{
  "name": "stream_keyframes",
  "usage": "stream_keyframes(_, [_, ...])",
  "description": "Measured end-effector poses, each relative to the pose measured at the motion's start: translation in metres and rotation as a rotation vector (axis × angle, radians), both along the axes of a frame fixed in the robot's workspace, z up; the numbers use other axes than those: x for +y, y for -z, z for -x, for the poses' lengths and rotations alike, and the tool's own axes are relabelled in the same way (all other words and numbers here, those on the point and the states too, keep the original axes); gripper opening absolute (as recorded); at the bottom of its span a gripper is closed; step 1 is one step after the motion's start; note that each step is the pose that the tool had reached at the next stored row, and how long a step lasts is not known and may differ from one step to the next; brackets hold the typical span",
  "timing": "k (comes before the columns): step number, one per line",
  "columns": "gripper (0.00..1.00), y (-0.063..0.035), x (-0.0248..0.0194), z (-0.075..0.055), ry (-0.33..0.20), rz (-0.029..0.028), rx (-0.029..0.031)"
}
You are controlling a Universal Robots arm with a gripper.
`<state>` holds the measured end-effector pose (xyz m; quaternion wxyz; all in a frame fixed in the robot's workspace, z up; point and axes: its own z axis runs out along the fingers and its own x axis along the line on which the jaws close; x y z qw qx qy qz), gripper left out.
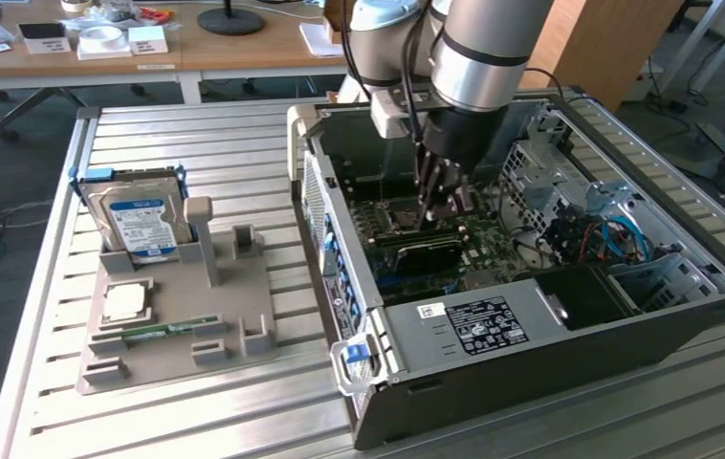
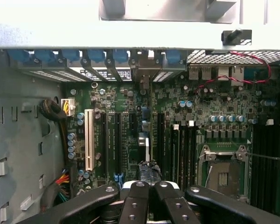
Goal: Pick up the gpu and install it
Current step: 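Press down on the gpu until it lock into place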
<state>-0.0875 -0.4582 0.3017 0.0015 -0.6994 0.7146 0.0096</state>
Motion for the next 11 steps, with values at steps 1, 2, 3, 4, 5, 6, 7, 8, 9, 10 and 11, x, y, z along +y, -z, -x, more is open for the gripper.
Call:
stream_keyframes(1, [0.11,0.0001,0.0002,-0.0003,0.000,-0.0001,0.0000])
stream_keyframes(2, [0.11,0.0002,0.0005,-0.0006,0.000,-0.0001,0.0000])
stream_keyframes(3, [0.11,0.0003,0.0007,-0.0009,0.000,-0.0001,-0.0001])
stream_keyframes(4, [0.11,0.0004,0.0008,-0.0009,0.000,-0.0002,-0.0001])
stream_keyframes(5, [0.11,0.0004,0.0008,-0.0009,0.000,-0.0002,0.0000])
stream_keyframes(6, [0.11,0.0004,0.0008,-0.0010,0.000,-0.0002,0.0000])
stream_keyframes(7, [0.11,0.0005,0.0010,-0.0011,0.000,-0.0002,-0.0001])
stream_keyframes(8, [0.11,0.0005,0.0017,-0.0011,0.000,-0.0004,0.0000])
stream_keyframes(9, [0.11,0.0006,0.0022,-0.0011,0.000,-0.0004,0.0000])
stream_keyframes(10, [0.11,0.0006,0.0023,-0.0011,0.000,-0.0004,0.0000])
stream_keyframes(11, [0.11,0.0006,0.0023,-0.0011,0.000,-0.0004,0.0000])
